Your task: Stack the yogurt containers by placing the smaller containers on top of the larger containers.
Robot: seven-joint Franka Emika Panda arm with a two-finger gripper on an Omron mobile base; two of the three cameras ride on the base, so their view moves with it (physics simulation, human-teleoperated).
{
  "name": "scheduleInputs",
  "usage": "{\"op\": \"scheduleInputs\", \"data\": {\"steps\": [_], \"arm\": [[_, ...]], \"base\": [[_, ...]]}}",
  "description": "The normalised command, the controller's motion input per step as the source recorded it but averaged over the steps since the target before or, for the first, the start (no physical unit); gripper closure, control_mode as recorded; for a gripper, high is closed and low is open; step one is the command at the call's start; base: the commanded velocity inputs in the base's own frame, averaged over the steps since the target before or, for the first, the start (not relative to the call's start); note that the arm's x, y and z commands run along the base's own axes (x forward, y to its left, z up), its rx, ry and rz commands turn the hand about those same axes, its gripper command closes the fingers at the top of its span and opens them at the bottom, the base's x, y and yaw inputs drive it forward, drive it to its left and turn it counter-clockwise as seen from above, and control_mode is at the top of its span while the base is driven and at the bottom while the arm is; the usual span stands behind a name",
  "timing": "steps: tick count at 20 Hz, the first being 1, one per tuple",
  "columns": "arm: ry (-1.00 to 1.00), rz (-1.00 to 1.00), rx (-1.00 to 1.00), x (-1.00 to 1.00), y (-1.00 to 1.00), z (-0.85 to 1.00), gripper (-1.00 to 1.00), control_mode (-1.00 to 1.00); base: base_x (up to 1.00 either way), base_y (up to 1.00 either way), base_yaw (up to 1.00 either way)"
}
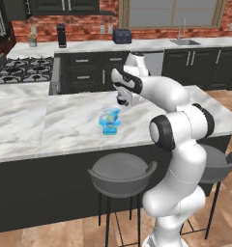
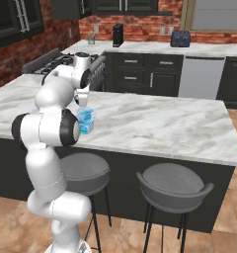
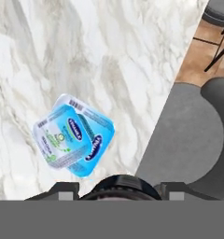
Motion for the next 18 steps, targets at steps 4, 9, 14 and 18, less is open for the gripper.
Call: {"op": "scheduleInputs", "data": {"steps": [4,9,14,18], "arm": [[-0.03,-0.05,0.00,0.30,0.04,-0.19,1.00,-1.00],[-0.03,-0.04,0.00,0.29,0.10,-0.19,1.00,-1.00],[-0.03,-0.02,0.00,0.28,0.06,-0.11,1.00,-1.00],[-0.03,0.00,0.00,0.15,0.00,-0.14,1.00,-1.00]], "base": [[0.00,0.00,0.00],[0.00,0.00,0.00],[0.00,0.00,0.00],[0.00,0.00,0.00]]}}
